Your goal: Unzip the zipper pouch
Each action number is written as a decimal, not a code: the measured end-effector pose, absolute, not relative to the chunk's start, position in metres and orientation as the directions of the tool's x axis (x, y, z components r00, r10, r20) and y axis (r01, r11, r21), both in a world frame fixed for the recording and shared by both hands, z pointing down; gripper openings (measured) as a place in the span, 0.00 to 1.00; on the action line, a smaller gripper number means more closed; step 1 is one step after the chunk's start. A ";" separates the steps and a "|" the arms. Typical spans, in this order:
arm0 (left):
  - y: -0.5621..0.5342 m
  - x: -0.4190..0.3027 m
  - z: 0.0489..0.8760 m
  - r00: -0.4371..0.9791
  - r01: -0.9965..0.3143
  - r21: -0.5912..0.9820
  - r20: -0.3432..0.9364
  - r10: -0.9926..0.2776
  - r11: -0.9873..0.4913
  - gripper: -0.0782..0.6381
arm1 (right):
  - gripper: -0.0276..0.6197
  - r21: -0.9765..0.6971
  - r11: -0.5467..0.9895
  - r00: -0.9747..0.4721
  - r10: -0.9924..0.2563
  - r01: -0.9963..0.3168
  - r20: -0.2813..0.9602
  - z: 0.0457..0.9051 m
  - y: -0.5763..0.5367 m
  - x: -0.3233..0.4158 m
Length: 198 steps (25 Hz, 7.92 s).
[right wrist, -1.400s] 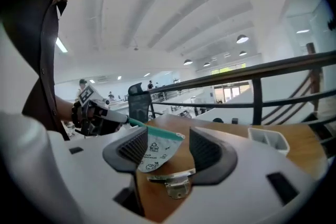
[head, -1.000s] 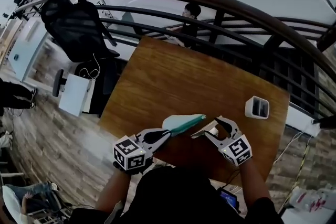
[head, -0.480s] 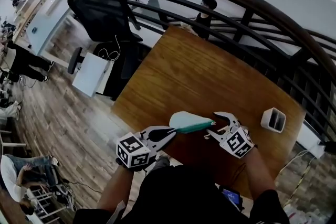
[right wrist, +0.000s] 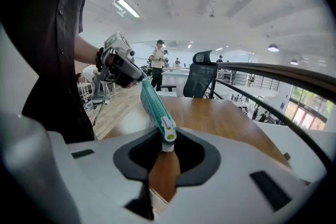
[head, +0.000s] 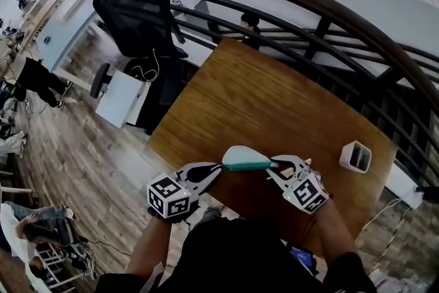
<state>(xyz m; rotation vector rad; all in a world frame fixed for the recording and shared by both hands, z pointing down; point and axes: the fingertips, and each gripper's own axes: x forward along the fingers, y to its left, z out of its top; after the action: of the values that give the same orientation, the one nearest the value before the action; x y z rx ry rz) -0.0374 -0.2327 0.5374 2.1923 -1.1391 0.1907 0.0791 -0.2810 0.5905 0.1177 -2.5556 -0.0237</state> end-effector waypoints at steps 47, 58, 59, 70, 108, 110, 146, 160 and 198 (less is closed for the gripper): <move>-0.258 0.074 0.460 0.923 -0.384 0.608 0.273 -0.272 -0.695 0.16 | 0.09 0.385 0.792 -0.588 -0.610 -0.474 0.531 0.479 -0.258 0.076; -0.256 0.077 0.462 0.949 -0.311 0.703 0.196 -0.245 -0.640 0.38 | 0.09 0.486 0.774 -0.508 -0.633 -0.406 0.584 0.490 -0.265 0.071; -0.257 0.076 0.463 0.950 -0.303 0.724 0.183 -0.252 -0.619 0.36 | 0.09 0.484 0.776 -0.513 -0.631 -0.405 0.583 0.490 -0.265 0.071; -0.260 0.074 0.474 0.926 -0.377 0.715 0.272 -0.262 -0.589 0.16 | 0.09 0.474 0.791 -0.510 -0.611 -0.386 0.605 0.498 -0.261 0.074; -0.290 0.014 0.495 0.772 -0.634 0.504 0.456 -0.443 -0.586 0.13 | 0.08 0.385 0.746 -0.510 -0.658 -0.544 0.554 0.481 -0.269 0.101; -0.291 0.009 0.497 0.766 -0.642 0.496 0.461 -0.448 -0.585 0.13 | 0.08 0.381 0.740 -0.504 -0.663 -0.554 0.554 0.481 -0.270 0.104; -0.299 -0.047 0.502 0.694 -0.719 0.457 0.444 -0.566 -0.523 0.33 | 0.08 0.275 0.726 -0.540 -0.664 -0.631 0.517 0.490 -0.282 0.080; -0.291 -0.074 0.492 0.667 -0.731 0.490 0.366 -0.649 -0.475 0.32 | 0.27 0.145 0.717 -0.549 -0.632 -0.681 0.547 0.514 -0.291 0.077; -0.310 -0.098 0.441 0.576 -0.800 0.324 0.180 -0.797 -0.505 0.15 | 0.08 0.054 0.450 -0.411 -0.853 -0.892 0.321 0.436 -0.305 0.161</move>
<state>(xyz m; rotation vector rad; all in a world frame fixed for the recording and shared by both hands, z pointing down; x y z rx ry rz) -0.0982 -0.3105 0.4408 2.4401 -1.2942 0.0101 0.1605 -0.3052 0.4365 1.4941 -2.4025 0.1806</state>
